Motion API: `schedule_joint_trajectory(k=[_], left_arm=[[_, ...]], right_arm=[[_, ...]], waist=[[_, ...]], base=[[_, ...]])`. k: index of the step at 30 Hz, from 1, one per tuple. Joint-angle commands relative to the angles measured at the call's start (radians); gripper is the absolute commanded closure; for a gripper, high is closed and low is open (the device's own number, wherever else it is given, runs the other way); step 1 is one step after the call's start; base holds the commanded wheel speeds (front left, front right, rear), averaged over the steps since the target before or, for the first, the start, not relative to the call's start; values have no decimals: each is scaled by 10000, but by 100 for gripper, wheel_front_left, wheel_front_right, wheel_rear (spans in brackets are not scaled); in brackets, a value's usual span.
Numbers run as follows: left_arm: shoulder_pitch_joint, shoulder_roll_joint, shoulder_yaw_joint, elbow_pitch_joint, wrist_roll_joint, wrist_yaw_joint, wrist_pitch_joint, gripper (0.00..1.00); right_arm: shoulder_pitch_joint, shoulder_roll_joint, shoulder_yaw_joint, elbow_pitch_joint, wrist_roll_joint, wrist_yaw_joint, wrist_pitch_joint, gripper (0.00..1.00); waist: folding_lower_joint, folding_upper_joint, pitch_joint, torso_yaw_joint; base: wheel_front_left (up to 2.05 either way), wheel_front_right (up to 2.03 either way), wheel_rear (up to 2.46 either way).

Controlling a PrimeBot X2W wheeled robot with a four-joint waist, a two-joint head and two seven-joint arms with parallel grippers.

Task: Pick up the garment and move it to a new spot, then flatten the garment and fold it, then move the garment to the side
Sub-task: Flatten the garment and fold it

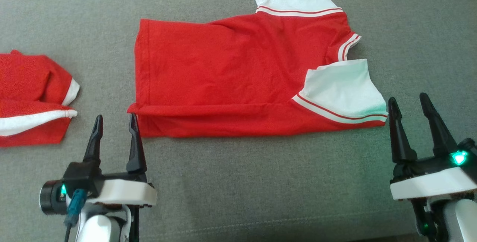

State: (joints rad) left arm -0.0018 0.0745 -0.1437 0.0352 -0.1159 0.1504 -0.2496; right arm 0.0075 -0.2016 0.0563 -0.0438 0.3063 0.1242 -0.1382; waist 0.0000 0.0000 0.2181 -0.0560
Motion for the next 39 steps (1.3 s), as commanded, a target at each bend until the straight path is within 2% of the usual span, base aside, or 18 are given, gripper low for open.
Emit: schedule_joint_trajectory(k=[1,8,20,27,28,29,30,31,33,34,35,36,39], left_arm=[[-155,25,332,-332,53,65,-119,0],[-214,52,182,27,-21,-97,-65,0],[-1572,36,-19,2330,-768,-830,681,0],[-2180,18,13,3441,-1284,-1164,1218,0],[-2226,17,-3,3543,-1349,-1232,1301,12],[-2258,16,-23,3648,-1420,-1307,1401,31],[-2292,19,-44,3731,-1471,-1369,1475,68],[-2321,25,-71,3789,-1502,-1420,1530,100],[-2351,32,-115,3875,-1559,-1493,1625,100],[-2349,43,-128,3890,-1574,-1511,1631,100],[-2326,44,-148,3879,-1580,-1513,1637,100],[-2288,53,-163,3853,-1589,-1515,1647,100],[-2152,159,-121,3660,-1592,-1467,1532,100]], right_arm=[[-14,-87,112,-375,-80,65,77,0],[20,-143,69,-208,-91,65,378,0],[-1002,-681,265,1681,445,65,1615,0],[-1740,-713,629,2620,767,65,2245,0],[-1812,-681,660,2737,826,65,2361,0],[-1882,-650,678,2861,913,65,2482,0],[-1947,-638,730,2981,1023,65,2622,0],[-2017,-661,755,3074,1084,65,2693,0],[-2128,-669,812,3233,1283,65,2772,2],[-2171,-700,867,3295,1350,65,2795,52],[-2199,-709,914,3333,1454,65,2775,86],[-2204,-698,953,3376,1587,65,2782,100],[-2173,-749,1032,3395,1865,65,2706,100]], waist=[[0,0,-29,3],[0,0,27,-10],[0,0,941,99],[0,0,1287,92],[0,0,1319,96],[0,0,1348,103],[0,0,1373,115],[0,0,1396,128],[0,0,1416,157],[0,0,1414,166],[0,0,1405,177],[0,0,1390,182],[0,0,1329,199]], base=[[0,0,0],[0,0,0],[0,0,0],[0,0,0],[0,0,0],[0,0,0],[0,0,0],[0,0,0],[0,0,0],[0,0,0],[0,0,0],[0,0,0],[0,0,0]])
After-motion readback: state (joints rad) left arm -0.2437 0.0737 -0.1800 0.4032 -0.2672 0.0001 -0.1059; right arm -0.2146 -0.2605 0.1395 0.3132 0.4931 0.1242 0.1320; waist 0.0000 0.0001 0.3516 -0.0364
